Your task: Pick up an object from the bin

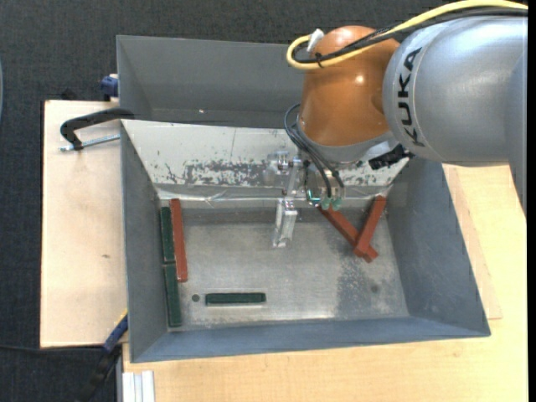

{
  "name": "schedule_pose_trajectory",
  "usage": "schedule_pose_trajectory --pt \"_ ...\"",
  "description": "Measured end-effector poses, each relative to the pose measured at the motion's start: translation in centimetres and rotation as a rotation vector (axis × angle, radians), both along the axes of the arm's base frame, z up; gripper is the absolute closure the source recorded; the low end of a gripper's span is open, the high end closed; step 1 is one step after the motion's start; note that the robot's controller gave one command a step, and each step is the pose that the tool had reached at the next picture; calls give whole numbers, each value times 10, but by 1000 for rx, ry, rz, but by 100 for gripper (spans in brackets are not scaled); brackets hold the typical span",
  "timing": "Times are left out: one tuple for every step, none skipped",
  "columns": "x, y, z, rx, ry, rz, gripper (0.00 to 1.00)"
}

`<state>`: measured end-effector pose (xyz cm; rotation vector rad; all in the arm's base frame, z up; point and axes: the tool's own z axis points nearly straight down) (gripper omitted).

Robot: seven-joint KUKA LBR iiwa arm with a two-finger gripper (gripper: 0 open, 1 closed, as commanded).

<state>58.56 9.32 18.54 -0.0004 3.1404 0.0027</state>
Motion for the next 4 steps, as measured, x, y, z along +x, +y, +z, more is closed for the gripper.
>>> schedule_pose_trajectory --pt "-44 34 -45 -1 -7 33 0" --pt "-76 57 -77 1 9 -14 0" --pt "-94 50 -110 -1 2 191 100" --pt "-94 50 -110 -1 2 191 100"
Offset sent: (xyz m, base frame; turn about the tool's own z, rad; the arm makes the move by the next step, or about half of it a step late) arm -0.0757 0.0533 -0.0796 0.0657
